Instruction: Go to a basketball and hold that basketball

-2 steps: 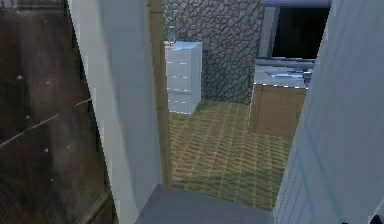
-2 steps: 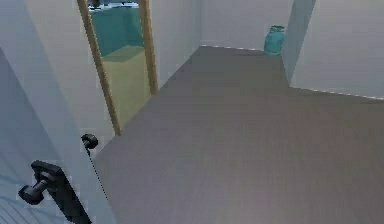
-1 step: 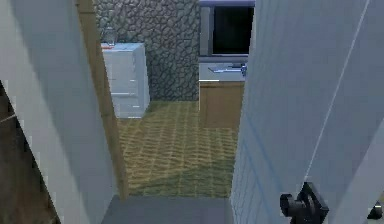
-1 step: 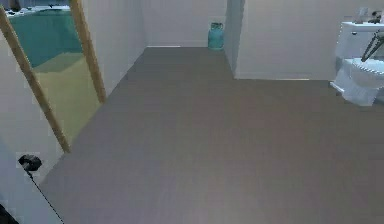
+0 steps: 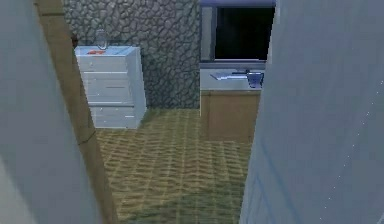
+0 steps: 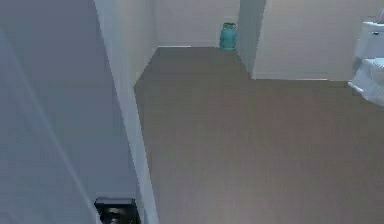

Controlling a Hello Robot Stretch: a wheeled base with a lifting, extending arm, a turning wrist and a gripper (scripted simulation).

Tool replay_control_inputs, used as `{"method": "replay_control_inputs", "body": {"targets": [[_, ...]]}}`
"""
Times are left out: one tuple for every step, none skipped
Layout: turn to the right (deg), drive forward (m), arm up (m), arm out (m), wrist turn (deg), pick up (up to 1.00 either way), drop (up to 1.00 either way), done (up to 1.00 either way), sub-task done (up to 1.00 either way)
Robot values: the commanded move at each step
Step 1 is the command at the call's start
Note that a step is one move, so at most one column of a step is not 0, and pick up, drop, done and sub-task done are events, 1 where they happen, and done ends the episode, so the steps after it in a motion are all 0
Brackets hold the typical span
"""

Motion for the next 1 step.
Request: {"method": "replay_control_inputs", "body": {"targets": [[0.0, 0.30, 0.00, 0.00, 0.0, 0.00, 0.00, 0.00, 0.00]]}}
